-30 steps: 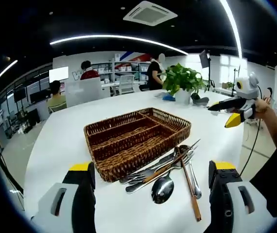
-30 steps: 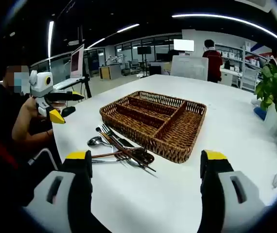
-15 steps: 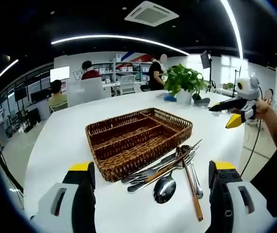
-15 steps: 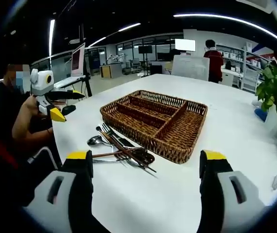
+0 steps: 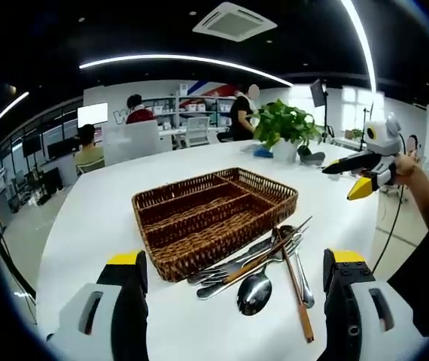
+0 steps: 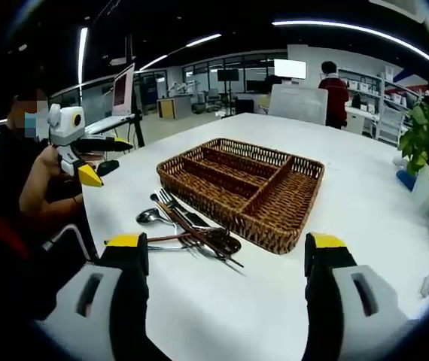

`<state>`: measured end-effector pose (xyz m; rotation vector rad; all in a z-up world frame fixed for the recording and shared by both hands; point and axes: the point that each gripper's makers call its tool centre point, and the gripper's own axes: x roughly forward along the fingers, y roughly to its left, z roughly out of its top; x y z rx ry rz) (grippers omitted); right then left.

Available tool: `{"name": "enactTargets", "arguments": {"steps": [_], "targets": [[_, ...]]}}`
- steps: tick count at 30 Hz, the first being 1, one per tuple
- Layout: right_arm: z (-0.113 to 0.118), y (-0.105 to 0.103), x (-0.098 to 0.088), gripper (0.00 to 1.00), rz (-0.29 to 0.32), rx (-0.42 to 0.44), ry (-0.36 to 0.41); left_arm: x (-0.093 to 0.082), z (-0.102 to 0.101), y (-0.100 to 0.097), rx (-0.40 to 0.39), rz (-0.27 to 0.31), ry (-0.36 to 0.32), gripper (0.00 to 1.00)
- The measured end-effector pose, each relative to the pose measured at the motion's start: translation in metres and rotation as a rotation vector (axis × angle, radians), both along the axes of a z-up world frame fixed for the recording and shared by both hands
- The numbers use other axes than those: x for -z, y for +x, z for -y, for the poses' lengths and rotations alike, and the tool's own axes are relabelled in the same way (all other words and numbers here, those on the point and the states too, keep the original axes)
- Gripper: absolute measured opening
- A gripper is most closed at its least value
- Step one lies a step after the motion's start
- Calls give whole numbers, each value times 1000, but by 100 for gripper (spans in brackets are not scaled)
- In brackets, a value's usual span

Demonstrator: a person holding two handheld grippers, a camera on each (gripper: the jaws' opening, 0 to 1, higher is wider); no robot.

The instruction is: Arrange the knives, forks, and spoons in their matching storage slots by inserting each utensil handle-first until every utensil is classified and aligned in the correct compartment

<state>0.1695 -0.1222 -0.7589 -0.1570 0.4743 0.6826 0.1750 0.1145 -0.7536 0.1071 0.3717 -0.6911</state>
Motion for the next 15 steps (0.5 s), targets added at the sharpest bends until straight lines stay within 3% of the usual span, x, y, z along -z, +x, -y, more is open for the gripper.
{"name": "enactTargets", "arguments": {"steps": [15], "targets": [[-1, -1, -1, 86, 4, -5, -4, -1, -1, -2, 0, 2, 3, 99]]}}
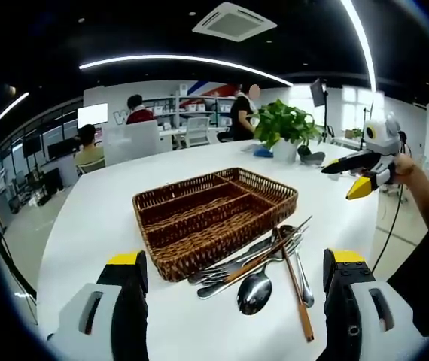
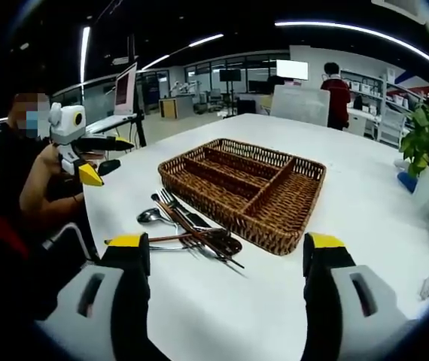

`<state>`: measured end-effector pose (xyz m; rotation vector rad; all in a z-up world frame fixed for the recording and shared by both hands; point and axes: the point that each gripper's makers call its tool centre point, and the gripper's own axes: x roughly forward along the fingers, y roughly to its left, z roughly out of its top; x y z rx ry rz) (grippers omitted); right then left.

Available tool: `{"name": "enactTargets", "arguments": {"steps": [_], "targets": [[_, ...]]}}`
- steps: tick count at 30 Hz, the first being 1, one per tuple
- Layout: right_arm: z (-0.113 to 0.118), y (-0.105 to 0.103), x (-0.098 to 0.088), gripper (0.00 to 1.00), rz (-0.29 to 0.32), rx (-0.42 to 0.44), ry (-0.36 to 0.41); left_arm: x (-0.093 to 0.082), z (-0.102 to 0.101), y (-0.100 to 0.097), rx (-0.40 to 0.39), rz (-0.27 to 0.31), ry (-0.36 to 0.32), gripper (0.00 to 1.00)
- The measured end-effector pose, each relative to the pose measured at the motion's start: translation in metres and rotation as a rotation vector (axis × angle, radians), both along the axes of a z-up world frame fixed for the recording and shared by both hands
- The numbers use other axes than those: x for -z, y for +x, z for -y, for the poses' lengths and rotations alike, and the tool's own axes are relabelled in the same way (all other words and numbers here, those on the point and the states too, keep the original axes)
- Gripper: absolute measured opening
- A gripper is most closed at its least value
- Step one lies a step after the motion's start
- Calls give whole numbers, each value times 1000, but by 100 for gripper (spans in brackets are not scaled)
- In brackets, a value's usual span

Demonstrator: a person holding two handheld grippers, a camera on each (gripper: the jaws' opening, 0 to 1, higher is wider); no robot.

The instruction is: Arrange the knives, forks, and spoons in their matching storage slots by inserting each utensil handle-first until every utensil is classified and aligned in the correct compartment

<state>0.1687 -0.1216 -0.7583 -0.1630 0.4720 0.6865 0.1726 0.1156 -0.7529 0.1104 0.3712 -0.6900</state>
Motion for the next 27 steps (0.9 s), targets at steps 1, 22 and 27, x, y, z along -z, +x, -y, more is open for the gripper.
{"name": "enactTargets", "arguments": {"steps": [1, 22, 27], "targets": [[0, 0, 0, 86, 0, 1, 0, 0, 0, 0, -1, 0, -1, 99], [-1, 2, 1, 98, 1, 7, 1, -4, -1, 4, -20, 13, -13, 99], [-1, 4, 1, 100, 4, 8, 1, -5, 0, 5, -19, 16, -13, 99]]}}
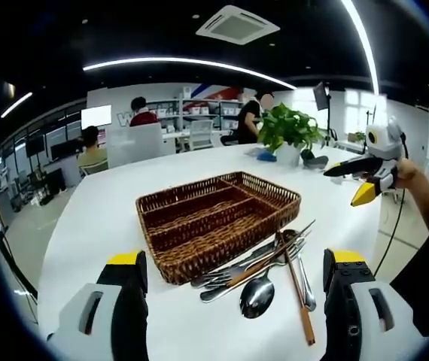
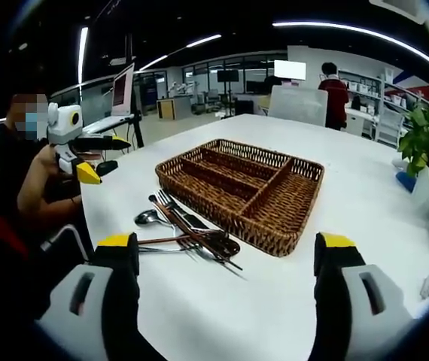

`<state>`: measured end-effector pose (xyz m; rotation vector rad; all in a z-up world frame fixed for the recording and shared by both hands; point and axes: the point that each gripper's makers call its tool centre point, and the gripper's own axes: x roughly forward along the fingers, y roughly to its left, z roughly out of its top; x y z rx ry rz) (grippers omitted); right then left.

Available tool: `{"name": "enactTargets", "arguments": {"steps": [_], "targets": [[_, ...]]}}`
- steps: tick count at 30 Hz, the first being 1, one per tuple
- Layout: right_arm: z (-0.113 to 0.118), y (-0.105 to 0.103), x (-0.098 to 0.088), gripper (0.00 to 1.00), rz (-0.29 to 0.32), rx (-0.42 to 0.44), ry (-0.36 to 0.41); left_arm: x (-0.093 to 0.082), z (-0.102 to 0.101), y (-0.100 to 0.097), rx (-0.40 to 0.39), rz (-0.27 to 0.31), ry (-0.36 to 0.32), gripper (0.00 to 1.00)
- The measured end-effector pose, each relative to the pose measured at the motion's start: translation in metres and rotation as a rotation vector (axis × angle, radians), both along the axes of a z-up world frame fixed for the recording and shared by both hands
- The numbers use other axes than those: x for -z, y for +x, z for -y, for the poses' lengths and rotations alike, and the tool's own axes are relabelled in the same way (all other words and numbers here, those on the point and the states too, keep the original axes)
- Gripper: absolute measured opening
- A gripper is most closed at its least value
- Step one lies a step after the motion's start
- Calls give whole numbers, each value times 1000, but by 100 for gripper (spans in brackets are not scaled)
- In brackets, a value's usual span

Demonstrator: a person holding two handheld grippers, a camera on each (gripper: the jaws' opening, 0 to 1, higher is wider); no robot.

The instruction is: Arrange the knives, forks, and spoons in their matching storage slots by inserting each utensil handle-first until every utensil is classified and aligned in the correct compartment

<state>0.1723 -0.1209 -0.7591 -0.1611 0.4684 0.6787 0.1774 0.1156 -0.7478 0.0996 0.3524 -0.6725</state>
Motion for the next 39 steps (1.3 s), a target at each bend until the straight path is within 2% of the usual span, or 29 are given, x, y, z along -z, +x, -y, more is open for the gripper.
{"name": "enactTargets", "arguments": {"steps": [19, 39], "targets": [[2, 3, -2, 98, 12, -5, -6, 1, 0, 0, -2, -4, 5, 99], [-9, 0, 4, 86, 1, -72, -57, 4, 1, -3, 10, -5, 12, 99]]}}
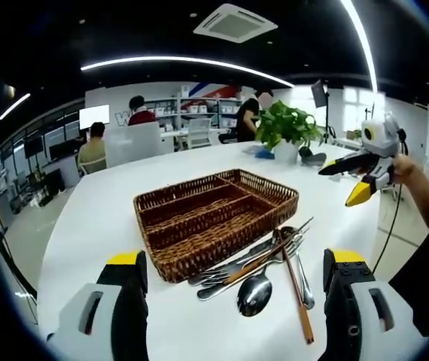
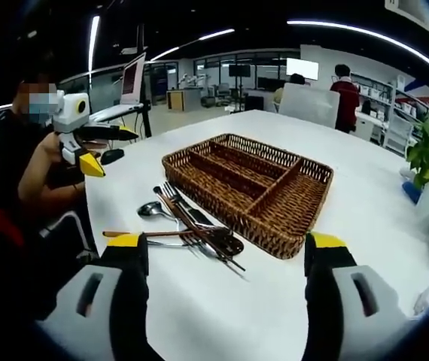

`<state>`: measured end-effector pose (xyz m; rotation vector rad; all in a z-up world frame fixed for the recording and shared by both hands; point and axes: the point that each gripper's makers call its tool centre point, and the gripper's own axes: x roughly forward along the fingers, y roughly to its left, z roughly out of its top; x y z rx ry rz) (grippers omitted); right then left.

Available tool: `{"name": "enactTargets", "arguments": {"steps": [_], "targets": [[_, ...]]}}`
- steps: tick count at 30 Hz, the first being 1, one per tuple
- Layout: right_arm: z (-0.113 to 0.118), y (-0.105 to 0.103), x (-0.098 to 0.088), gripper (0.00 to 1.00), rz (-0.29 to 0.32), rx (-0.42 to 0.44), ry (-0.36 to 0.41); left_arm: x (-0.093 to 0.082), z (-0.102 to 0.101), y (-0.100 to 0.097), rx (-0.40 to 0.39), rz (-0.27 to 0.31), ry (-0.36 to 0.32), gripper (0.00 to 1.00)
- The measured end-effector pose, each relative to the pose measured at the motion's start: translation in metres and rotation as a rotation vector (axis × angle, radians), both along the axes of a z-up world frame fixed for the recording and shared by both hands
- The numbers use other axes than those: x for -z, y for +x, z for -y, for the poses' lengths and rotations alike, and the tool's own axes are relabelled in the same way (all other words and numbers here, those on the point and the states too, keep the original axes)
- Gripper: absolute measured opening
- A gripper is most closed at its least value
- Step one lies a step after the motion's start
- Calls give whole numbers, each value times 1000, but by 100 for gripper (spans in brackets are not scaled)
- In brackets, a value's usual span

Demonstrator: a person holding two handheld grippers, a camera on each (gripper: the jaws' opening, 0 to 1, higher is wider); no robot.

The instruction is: Arrange the knives, forks, and spoons in their matching storage slots by inserting each utensil handle-first until every utensil is classified and aligned in the correct compartment

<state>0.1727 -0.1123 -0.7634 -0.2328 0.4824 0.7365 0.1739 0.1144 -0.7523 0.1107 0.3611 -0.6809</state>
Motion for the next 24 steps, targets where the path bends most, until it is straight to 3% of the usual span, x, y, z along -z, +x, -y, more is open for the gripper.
{"name": "enactTargets", "arguments": {"steps": [8, 24], "targets": [[-9, -1, 2, 78, 6, -37, -10, 2, -2, -2, 0, 1, 3, 99], [-42, 5, 19, 66, -8, -194, -66, 1, -3, -3, 0, 3, 5, 99]]}}
